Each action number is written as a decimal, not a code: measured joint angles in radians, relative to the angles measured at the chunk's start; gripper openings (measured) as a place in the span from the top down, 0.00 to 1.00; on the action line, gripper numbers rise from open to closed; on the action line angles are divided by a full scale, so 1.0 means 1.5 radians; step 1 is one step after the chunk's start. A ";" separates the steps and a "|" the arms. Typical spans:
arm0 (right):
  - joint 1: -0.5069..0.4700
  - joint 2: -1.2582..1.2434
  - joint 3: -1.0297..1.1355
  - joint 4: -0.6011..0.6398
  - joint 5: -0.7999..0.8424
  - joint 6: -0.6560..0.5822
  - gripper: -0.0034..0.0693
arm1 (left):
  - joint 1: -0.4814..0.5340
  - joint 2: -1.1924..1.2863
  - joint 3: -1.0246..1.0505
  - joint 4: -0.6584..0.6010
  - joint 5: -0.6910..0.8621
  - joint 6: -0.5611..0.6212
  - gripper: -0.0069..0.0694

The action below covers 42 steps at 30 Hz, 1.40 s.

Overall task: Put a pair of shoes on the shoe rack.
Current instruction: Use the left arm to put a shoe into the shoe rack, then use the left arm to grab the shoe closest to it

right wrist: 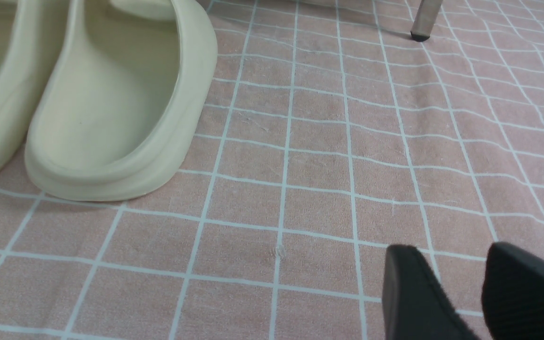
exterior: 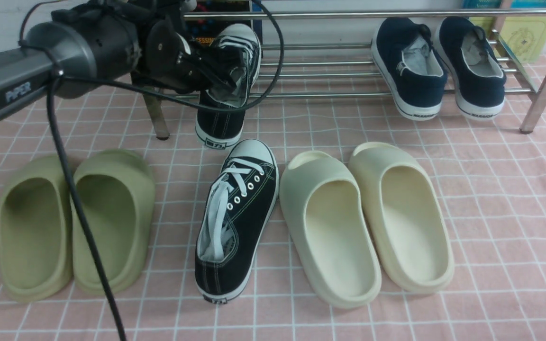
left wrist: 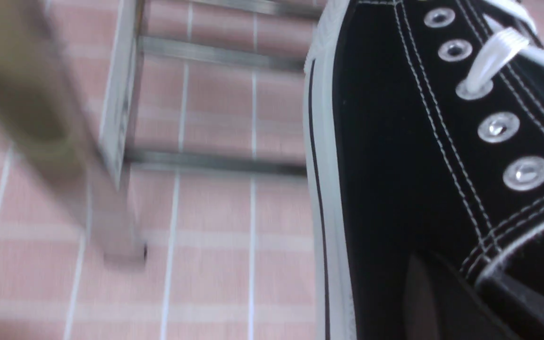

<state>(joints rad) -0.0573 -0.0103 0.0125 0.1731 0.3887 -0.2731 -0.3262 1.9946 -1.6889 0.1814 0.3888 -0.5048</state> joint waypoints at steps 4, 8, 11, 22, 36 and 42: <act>0.000 0.000 0.000 0.000 0.000 0.000 0.62 | 0.013 0.056 -0.082 0.001 0.001 -0.001 0.90; 0.000 0.000 0.000 0.000 0.000 0.000 0.62 | 0.023 0.111 -0.145 0.002 -0.004 -0.002 0.90; 0.000 0.000 0.000 0.000 0.000 0.000 0.62 | 0.025 0.142 -0.171 0.003 -0.010 -0.002 0.90; 0.000 0.000 0.000 0.000 0.000 0.000 0.62 | 0.027 0.163 -0.186 0.007 -0.046 -0.002 0.70; 0.000 0.000 0.000 0.000 0.000 0.000 0.62 | 0.025 -0.047 -0.186 -0.005 0.290 0.122 0.36; 0.000 0.000 0.000 0.000 0.000 0.000 0.62 | 0.025 -0.191 -0.189 -0.026 0.459 0.187 0.36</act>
<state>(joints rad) -0.0573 -0.0103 0.0125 0.1731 0.3887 -0.2731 -0.2881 1.7082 -1.9719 0.1428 1.0777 -0.2250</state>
